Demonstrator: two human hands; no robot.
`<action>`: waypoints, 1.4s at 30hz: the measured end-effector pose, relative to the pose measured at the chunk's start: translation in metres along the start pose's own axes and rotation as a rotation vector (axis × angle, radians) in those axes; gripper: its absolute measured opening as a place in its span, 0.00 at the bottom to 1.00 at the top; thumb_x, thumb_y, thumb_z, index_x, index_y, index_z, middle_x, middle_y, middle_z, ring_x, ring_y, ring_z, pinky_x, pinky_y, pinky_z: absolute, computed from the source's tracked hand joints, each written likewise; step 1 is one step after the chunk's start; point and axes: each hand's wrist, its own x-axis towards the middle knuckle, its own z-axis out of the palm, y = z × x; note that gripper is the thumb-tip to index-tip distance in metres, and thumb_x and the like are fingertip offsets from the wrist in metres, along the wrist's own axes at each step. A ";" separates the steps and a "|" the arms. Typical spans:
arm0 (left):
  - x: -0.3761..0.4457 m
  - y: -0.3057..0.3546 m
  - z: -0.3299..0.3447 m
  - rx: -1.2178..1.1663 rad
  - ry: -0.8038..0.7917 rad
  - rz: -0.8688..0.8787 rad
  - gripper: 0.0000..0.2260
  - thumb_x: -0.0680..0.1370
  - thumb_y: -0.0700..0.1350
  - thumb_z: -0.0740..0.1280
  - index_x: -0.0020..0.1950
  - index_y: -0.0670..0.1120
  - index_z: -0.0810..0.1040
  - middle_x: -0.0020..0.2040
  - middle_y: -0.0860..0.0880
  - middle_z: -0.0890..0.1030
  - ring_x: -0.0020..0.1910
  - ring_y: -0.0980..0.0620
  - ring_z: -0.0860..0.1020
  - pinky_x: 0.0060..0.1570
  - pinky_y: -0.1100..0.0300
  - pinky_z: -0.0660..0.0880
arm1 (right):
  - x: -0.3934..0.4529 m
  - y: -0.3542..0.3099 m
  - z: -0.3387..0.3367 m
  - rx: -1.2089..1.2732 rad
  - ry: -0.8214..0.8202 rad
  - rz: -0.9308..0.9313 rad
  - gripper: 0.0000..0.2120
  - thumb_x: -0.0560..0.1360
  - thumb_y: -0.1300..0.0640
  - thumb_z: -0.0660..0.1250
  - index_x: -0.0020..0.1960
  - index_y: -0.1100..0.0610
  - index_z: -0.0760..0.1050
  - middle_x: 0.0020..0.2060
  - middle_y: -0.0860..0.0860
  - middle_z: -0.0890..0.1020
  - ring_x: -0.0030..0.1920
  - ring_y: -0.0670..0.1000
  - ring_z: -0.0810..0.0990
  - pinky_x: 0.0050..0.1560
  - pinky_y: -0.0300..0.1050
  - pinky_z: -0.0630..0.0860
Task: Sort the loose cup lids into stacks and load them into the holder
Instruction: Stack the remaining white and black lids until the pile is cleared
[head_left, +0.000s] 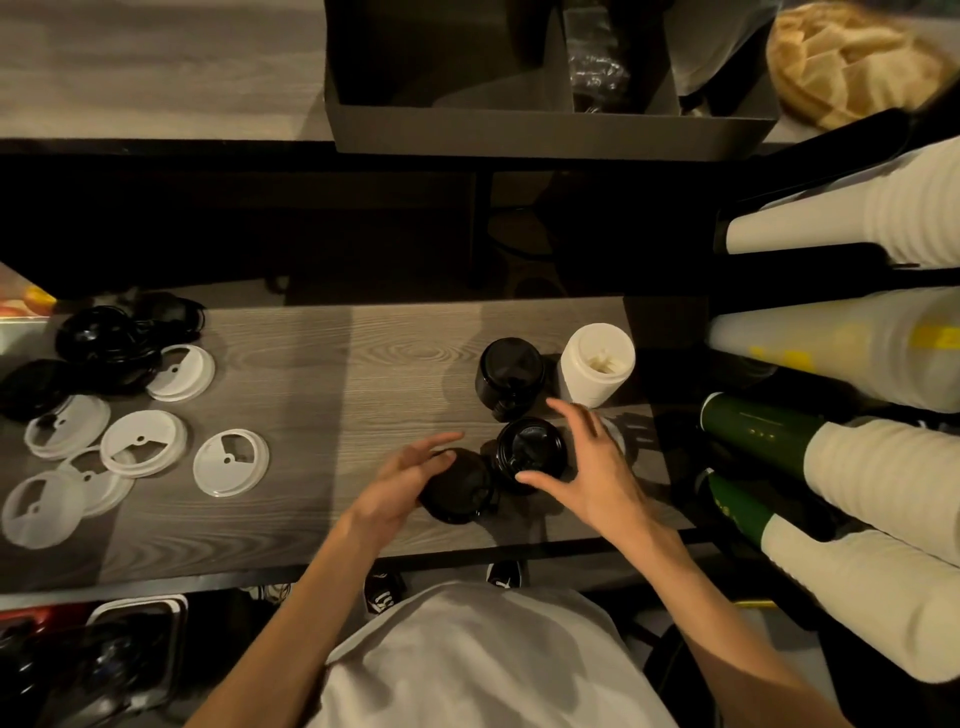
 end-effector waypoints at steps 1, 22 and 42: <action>0.000 0.003 -0.005 -0.050 0.031 0.022 0.13 0.82 0.40 0.66 0.65 0.50 0.82 0.59 0.45 0.85 0.63 0.46 0.81 0.62 0.51 0.77 | 0.000 -0.005 -0.004 0.012 0.045 -0.008 0.41 0.71 0.41 0.77 0.78 0.49 0.64 0.74 0.50 0.70 0.73 0.51 0.71 0.70 0.49 0.72; -0.006 0.118 0.035 0.125 -0.135 0.472 0.14 0.79 0.41 0.72 0.64 0.41 0.78 0.52 0.45 0.86 0.47 0.53 0.83 0.47 0.61 0.78 | 0.075 -0.074 -0.074 0.306 0.212 -0.181 0.15 0.80 0.50 0.72 0.65 0.45 0.78 0.62 0.42 0.79 0.61 0.36 0.78 0.59 0.31 0.76; 0.015 0.147 0.057 -0.053 -0.195 0.410 0.16 0.80 0.38 0.69 0.66 0.37 0.73 0.53 0.40 0.85 0.55 0.42 0.84 0.59 0.51 0.80 | 0.106 -0.087 -0.103 -0.013 0.064 -0.233 0.38 0.72 0.51 0.79 0.78 0.48 0.66 0.73 0.48 0.66 0.71 0.49 0.69 0.63 0.38 0.67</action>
